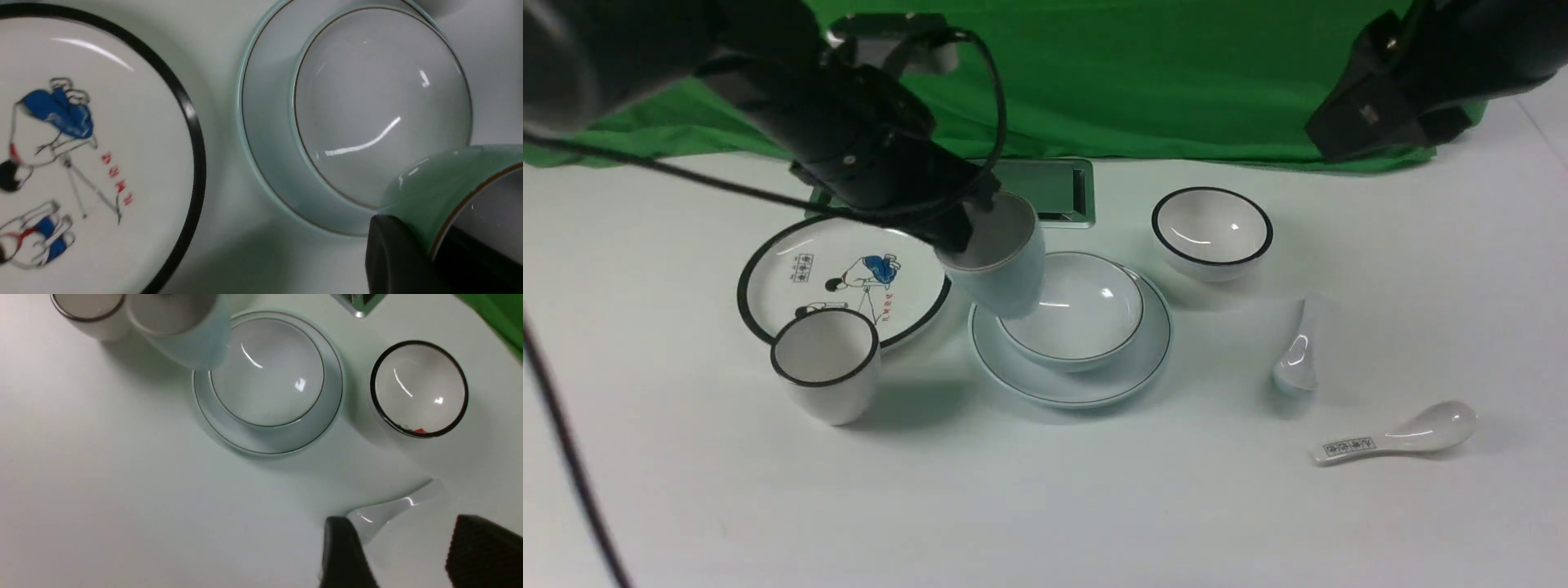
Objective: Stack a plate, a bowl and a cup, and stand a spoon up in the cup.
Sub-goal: Use the left arm to put the blue teacup into the blue rice bowl in the middle, then use the right arm to grab a blue soup spoon
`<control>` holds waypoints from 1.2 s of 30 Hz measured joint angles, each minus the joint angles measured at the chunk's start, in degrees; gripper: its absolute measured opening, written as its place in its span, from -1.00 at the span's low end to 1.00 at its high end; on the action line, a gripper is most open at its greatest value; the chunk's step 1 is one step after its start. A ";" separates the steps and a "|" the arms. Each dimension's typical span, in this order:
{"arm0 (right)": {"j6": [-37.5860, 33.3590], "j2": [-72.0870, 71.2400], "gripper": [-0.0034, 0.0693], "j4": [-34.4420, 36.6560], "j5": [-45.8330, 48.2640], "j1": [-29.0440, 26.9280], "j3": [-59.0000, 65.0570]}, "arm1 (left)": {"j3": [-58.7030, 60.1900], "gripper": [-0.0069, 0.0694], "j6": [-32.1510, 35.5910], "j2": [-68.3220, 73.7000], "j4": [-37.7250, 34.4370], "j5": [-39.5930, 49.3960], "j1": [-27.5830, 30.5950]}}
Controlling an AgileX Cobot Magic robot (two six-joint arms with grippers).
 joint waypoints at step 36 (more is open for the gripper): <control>21.12 14.60 0.52 -10.19 -26.05 -12.90 20.65 | -30.05 0.04 -6.56 5.14 21.31 13.42 -5.81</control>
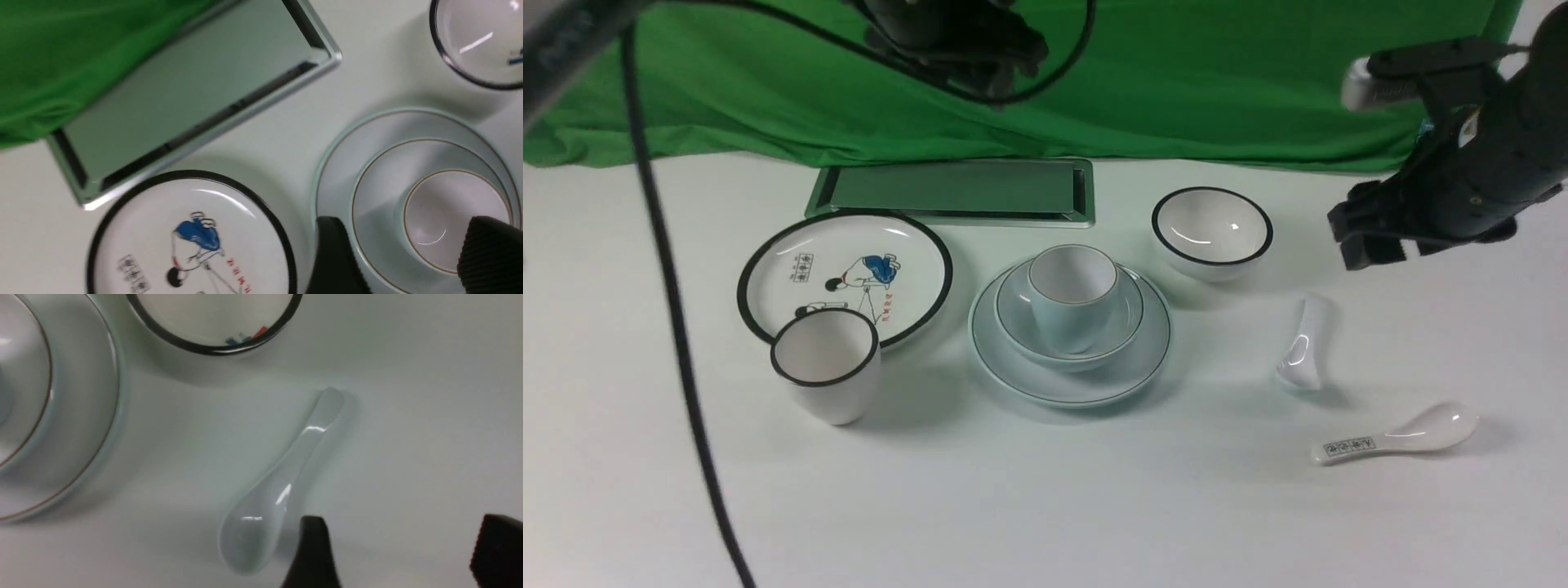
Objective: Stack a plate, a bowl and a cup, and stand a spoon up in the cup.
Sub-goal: Use the right arm to grab a blue soup spoon
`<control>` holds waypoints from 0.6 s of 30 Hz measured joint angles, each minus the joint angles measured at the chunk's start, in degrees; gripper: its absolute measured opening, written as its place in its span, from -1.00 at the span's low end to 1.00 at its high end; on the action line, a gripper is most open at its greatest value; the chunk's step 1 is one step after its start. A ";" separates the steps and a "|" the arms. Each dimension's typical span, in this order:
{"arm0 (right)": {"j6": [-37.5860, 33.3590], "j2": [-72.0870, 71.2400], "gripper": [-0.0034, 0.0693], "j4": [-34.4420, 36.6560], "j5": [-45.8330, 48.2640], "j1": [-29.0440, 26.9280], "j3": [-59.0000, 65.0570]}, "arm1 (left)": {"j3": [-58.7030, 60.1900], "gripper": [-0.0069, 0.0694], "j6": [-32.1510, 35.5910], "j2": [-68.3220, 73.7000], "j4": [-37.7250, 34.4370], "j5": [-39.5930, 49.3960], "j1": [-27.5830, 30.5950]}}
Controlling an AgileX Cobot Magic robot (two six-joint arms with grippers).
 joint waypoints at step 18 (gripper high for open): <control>9.86 19.26 0.38 1.29 -15.35 -0.15 -0.67 | 43.96 -0.92 -0.17 -33.03 1.38 -10.30 0.00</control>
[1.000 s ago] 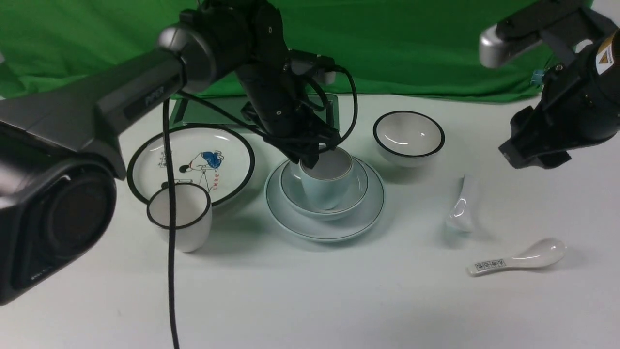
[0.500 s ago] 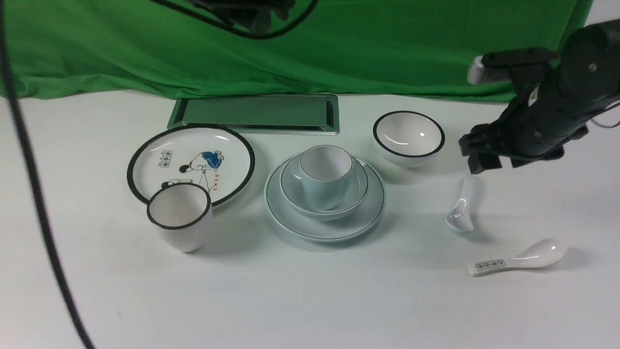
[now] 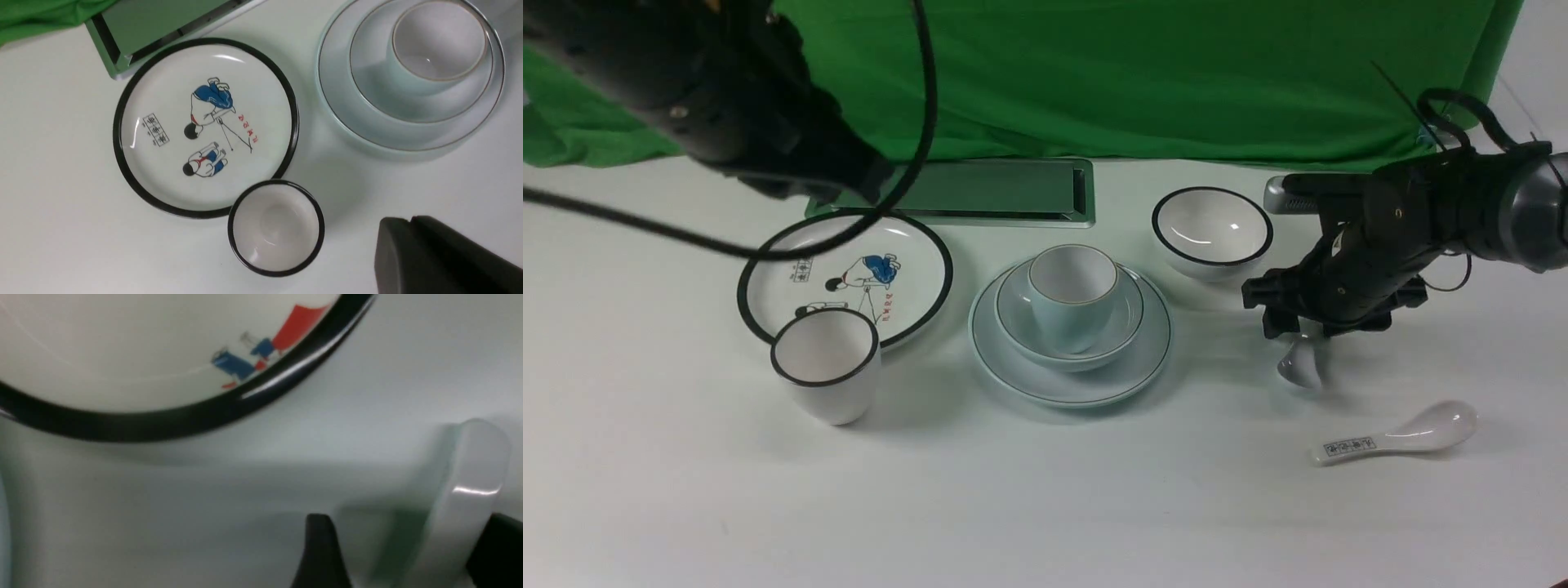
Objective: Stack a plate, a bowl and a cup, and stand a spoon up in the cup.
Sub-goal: Use the right arm to grab a blue soup spoon, then use the right arm to put the blue soup spoon into the blue teacup in the middle
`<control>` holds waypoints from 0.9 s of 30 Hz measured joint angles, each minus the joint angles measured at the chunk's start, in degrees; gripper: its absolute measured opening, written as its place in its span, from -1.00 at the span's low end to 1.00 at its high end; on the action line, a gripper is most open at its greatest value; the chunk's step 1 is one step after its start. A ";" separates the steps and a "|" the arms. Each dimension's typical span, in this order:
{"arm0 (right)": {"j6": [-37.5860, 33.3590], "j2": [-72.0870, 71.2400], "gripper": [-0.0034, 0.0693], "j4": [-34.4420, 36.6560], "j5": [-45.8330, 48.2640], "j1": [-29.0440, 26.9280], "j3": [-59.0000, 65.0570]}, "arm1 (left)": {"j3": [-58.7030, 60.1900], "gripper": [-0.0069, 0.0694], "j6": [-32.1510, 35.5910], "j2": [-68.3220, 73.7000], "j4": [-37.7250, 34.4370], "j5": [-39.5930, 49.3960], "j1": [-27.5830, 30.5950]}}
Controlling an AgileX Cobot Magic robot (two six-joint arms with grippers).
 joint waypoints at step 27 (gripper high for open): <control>-18.78 -18.23 -0.46 2.48 -45.46 16.60 7.12 | 17.06 -0.91 -0.18 -10.66 -0.16 -10.28 0.00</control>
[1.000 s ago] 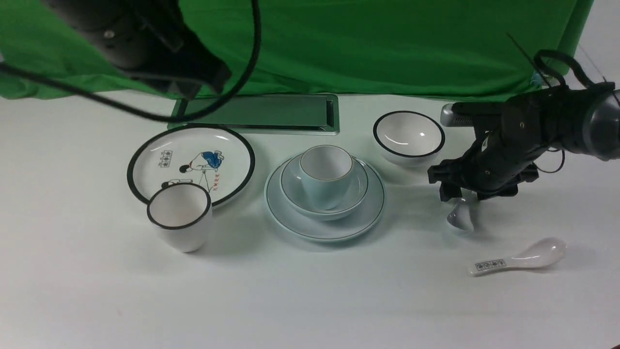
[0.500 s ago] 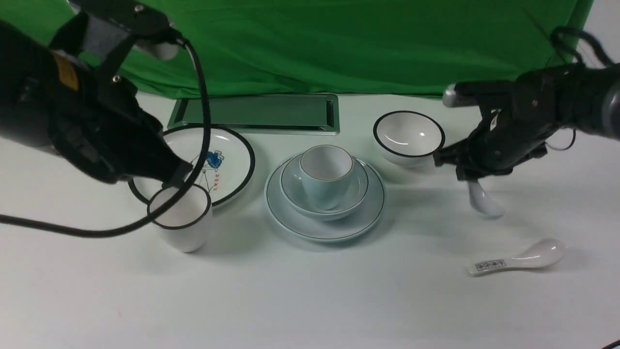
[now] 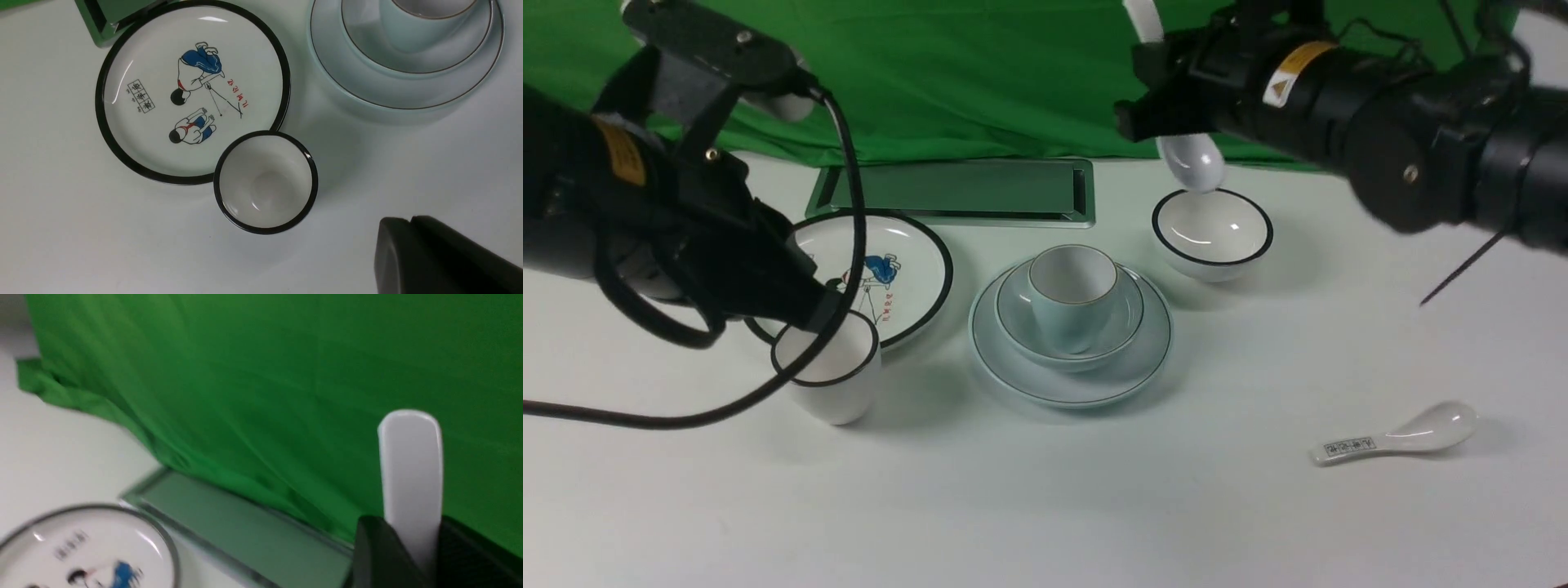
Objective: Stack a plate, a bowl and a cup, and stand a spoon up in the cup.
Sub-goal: Use the right arm to put the blue soup spoon into the blue teacup in the middle
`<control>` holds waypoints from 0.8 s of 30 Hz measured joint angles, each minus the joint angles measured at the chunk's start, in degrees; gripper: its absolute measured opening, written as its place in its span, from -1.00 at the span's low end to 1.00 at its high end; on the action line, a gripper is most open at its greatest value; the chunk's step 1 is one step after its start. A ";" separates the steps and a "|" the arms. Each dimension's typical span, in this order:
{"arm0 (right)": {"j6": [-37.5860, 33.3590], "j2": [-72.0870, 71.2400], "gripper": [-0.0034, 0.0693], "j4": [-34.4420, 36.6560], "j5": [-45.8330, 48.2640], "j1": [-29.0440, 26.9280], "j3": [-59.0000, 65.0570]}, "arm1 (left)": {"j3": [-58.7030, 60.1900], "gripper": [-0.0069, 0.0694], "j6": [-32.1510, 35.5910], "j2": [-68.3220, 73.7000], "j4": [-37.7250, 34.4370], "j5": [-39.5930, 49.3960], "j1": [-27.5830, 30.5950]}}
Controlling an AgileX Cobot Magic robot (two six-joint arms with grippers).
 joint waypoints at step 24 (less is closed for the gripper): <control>11.60 20.11 -0.41 -0.12 -31.06 2.71 4.41 | 0.60 -0.91 0.00 0.00 0.19 -3.49 0.00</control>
